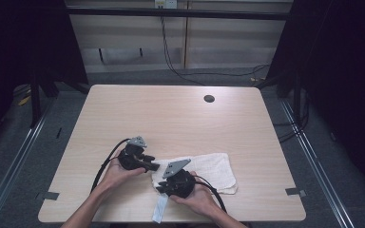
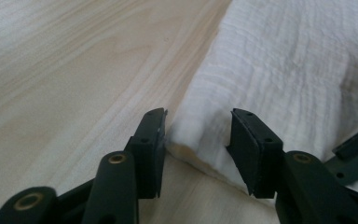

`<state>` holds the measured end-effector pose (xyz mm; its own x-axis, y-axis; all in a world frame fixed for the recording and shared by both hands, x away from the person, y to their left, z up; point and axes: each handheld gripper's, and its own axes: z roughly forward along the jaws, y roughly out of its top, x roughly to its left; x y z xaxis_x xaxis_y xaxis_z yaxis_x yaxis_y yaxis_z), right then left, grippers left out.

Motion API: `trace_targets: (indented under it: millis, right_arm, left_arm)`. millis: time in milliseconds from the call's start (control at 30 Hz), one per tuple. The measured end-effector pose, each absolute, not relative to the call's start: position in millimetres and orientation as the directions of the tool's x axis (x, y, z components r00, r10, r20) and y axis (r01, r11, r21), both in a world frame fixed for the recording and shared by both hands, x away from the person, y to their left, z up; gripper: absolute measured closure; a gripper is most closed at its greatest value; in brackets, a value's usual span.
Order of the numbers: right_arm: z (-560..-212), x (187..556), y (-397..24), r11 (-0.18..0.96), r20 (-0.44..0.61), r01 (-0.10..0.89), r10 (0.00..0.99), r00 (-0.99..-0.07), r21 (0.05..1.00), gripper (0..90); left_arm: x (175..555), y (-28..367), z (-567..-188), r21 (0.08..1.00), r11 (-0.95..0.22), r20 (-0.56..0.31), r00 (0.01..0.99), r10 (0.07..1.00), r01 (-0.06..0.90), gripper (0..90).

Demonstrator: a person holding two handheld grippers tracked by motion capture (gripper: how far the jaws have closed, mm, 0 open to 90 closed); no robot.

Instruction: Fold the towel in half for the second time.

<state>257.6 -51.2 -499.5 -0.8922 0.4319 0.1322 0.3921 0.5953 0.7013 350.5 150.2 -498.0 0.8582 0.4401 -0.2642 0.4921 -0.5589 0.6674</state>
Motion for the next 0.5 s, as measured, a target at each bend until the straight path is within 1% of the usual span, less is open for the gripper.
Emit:
trace_targets:
  millis: [100, 233, 300, 400, 500]
  right_arm:
    - [-498.5, 257.3, -50.8, 0.606, 0.127, 0.394, 0.435, -0.891, 0.691, 82.2]
    - [-497.5, 256.8, -49.6, 0.614, 0.135, 0.393, 0.422, -0.896, 0.685, 82.5]
    - [-496.8, 257.0, -49.4, 0.629, 0.115, 0.378, 0.418, -0.901, 0.679, 83.2]
    - [-496.6, 256.5, -49.1, 0.623, 0.121, 0.388, 0.426, -0.897, 0.679, 83.4]
    - [-496.1, 257.8, -48.6, 0.631, 0.123, 0.382, 0.414, -0.902, 0.675, 83.5]
  left_arm:
    - [348.6, 151.2, -498.0, 0.665, -0.571, -0.254, 0.865, 0.434, 0.481, 66.5]
    - [345.9, 149.4, -499.0, 0.664, -0.574, -0.268, 0.869, 0.416, 0.479, 80.2]
    - [345.5, 148.8, -498.8, 0.663, -0.576, -0.266, 0.87, 0.415, 0.478, 82.7]
    - [346.5, 149.7, -499.5, 0.663, -0.566, -0.286, 0.864, 0.414, 0.49, 83.8]
    - [347.9, 150.7, -498.7, 0.656, -0.57, -0.297, 0.864, 0.407, 0.494, 84.3]
